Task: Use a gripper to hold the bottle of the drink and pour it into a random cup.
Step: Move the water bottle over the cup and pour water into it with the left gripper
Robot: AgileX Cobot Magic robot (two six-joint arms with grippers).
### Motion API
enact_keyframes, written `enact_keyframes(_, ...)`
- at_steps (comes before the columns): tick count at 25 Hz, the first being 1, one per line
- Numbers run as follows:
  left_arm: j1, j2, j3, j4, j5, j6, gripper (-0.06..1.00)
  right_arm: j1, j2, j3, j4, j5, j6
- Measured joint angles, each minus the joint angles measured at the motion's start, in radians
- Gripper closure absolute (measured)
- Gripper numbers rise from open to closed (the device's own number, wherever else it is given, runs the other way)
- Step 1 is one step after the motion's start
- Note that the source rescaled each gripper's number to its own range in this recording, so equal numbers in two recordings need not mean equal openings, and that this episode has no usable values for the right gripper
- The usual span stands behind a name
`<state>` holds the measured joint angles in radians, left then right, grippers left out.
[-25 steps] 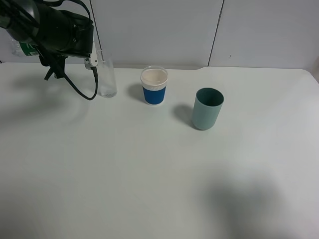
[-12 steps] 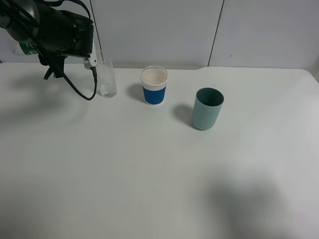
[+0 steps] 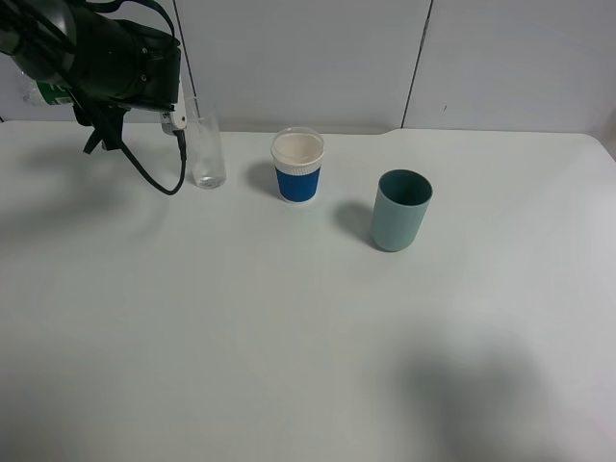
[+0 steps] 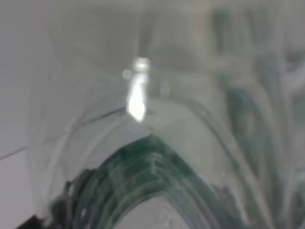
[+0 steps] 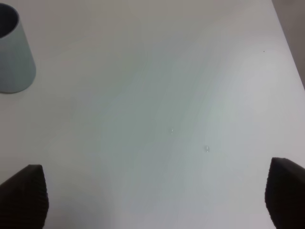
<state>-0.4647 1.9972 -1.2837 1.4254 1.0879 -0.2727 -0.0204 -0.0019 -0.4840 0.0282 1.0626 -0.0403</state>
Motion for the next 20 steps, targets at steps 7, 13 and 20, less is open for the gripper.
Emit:
enact_keyframes(7, 0.0, 0.0, 0.0, 0.001, 0.001, 0.02, 0.94, 0.0, 0.0, 0.0, 0.0, 0.0, 0.0)
enact_keyframes(13, 0.0, 0.0, 0.0, 0.003, 0.001, 0.023, 0.94, 0.0, 0.0, 0.0, 0.0, 0.0, 0.0)
enact_keyframes(20, 0.0, 0.0, 0.0, 0.003, 0.001, 0.027, 0.94, 0.0, 0.0, 0.0, 0.0, 0.0, 0.0)
